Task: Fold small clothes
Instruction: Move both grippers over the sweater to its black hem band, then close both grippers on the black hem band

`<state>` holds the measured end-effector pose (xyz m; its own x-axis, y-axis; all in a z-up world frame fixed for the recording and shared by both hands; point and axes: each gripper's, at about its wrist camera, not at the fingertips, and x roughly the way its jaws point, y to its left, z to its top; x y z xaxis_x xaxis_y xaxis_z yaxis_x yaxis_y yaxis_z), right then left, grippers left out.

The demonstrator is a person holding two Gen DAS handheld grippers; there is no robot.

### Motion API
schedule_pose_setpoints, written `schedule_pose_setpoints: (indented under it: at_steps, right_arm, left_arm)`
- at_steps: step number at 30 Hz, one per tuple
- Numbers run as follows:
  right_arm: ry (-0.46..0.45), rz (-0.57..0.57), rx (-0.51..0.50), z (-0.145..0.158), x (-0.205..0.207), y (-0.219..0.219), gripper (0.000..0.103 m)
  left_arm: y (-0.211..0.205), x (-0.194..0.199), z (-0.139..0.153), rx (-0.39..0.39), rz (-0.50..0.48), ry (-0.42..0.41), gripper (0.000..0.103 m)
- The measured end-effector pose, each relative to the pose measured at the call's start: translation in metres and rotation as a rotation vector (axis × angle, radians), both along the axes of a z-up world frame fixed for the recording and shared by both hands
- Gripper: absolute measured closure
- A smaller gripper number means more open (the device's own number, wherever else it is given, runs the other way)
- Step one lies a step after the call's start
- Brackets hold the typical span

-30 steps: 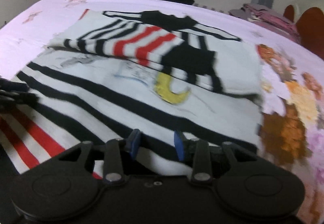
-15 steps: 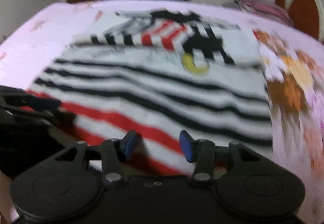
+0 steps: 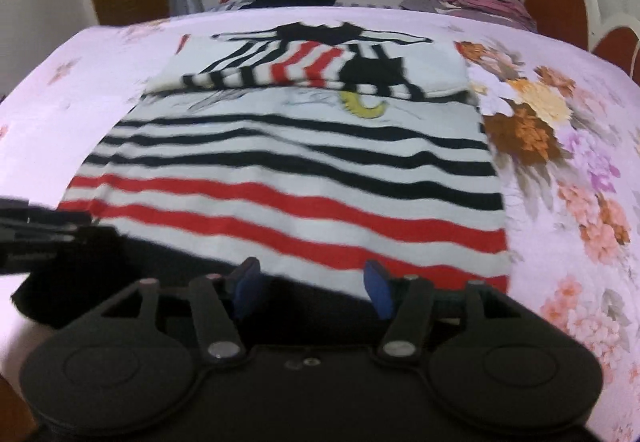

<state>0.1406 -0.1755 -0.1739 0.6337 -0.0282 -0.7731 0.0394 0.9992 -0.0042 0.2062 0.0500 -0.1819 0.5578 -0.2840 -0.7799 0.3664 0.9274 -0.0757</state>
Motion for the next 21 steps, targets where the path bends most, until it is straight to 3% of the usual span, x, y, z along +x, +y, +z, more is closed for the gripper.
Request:
schedule_pose_setpoints:
  at_steps: [1,2,3,5,9,16,21]
  right_arm:
    - [0.012,-0.004,-0.004,-0.003,-0.001,0.001,0.046]
    - [0.031,-0.016,-0.010,-0.008,-0.001,0.000,0.046]
    - [0.043,-0.029,-0.014,-0.012,-0.002,-0.002,0.046]
    - [0.045,-0.056,-0.023,-0.014,-0.008,-0.006,0.045]
    - [-0.013,-0.059,0.005,0.008,-0.020,-0.001,0.045]
    - [-0.194,0.101,0.053,0.069,-0.051,0.029,0.037]
    - [-0.238,0.170,0.075,0.089,-0.066,0.044,0.032]
  left_arm:
    - [0.001,-0.002,0.000,-0.001,0.004,-0.001,0.054]
    - [0.003,-0.004,0.000,0.004,0.011,-0.004,0.034]
    - [0.004,-0.007,-0.001,0.010,0.021,-0.012,0.021]
    - [0.005,-0.012,-0.001,0.019,0.022,-0.027,0.021]
    - [0.000,-0.018,0.002,0.023,0.007,-0.028,0.021]
    - [-0.008,-0.017,0.017,0.024,0.021,-0.052,0.021]
    - [-0.005,-0.009,0.022,0.003,0.055,-0.047,0.021]
